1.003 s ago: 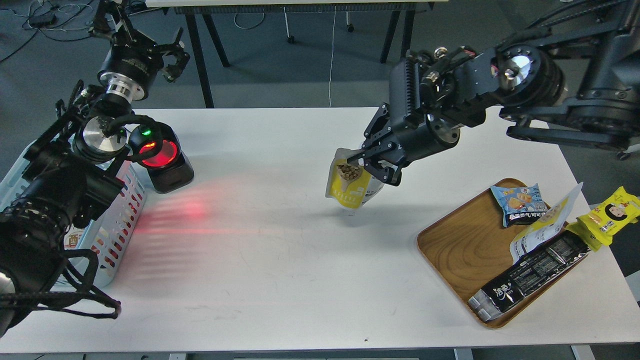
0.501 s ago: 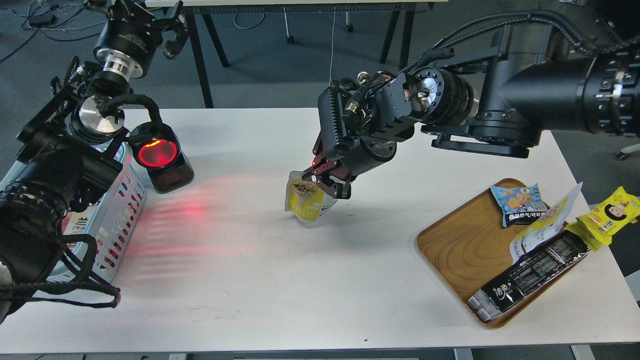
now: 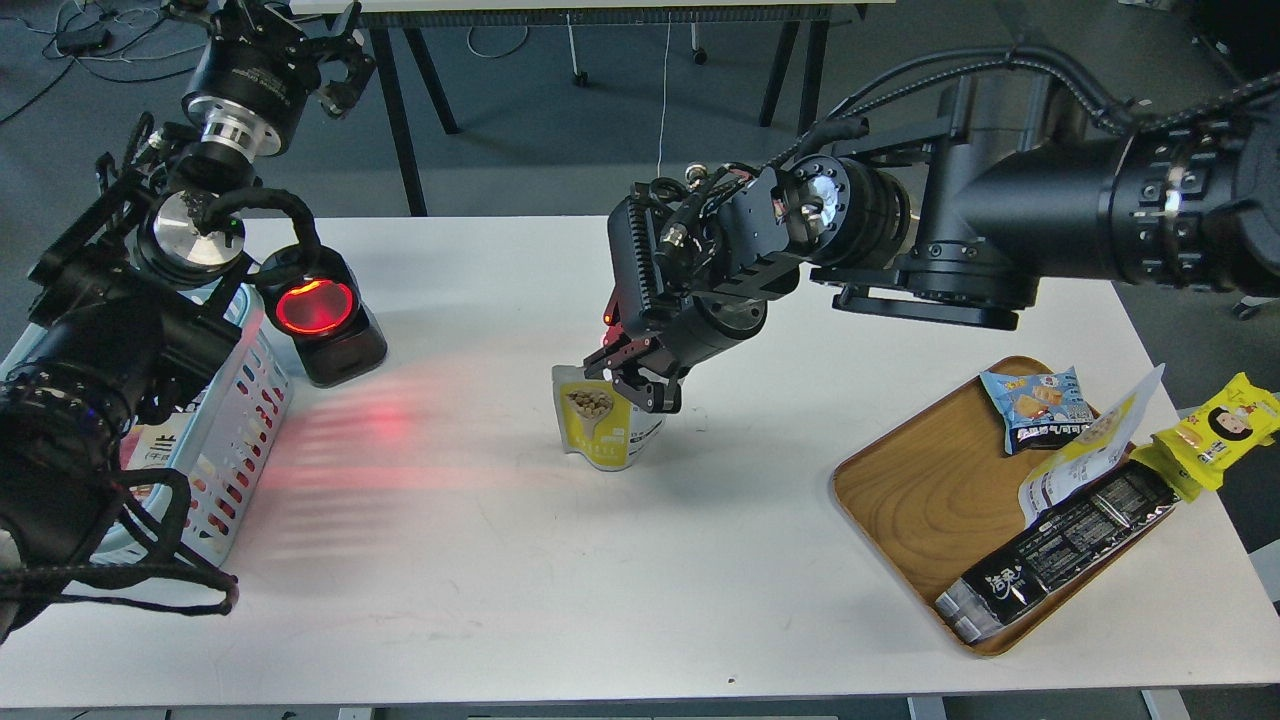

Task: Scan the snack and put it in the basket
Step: 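Release the yellow bag upright and withdraw the right gripper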

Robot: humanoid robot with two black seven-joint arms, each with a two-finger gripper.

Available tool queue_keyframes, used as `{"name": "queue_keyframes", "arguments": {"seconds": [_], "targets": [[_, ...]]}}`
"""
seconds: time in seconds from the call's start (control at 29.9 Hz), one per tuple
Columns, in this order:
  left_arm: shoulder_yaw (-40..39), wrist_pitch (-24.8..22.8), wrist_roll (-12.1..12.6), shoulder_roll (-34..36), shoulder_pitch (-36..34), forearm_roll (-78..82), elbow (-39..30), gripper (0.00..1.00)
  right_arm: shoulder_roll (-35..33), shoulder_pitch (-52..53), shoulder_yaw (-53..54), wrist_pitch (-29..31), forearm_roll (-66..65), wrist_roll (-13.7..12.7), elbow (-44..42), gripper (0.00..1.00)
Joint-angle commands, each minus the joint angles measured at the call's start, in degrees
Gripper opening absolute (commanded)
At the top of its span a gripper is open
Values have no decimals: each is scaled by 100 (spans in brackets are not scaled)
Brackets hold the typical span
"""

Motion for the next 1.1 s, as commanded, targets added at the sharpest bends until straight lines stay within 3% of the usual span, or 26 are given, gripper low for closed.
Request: {"name": "queue_keyframes", "arguments": {"seconds": [0.0,0.17,0.3,0.43,0.6,0.8,0.94,1.07], "targets": [[0,0,10,0,-5,0,-19,100,-109,44,343,12,14,0,18,46],[0,0,18,0,-49,0,-28,100,-671,404,835,74,223,0,299,61],[18,0,62,9,-120,0,-54,100,-1268,431,1214,74,1005,0,308,79],[675,0,19,262,-269,175,-334,99,-2032,379,1355,83,1796,0,431,96],[1327,0,10,799,-515,719,-1098,99,-3350,72,1434,56,2658,0,897,97],[1398,0,-8,1335,-752,2949,-2363,99,-4458,-1069,2398,-23,3764,0,862,98],[1397,0,-17,1599,-832,4611,-3409,99,-4811,-1931,3068,12,4801,0,661,98],[1389,0,-34,1714,-876,6009,-4280,99,-4706,-2582,3507,12,5970,0,20,98]]}}
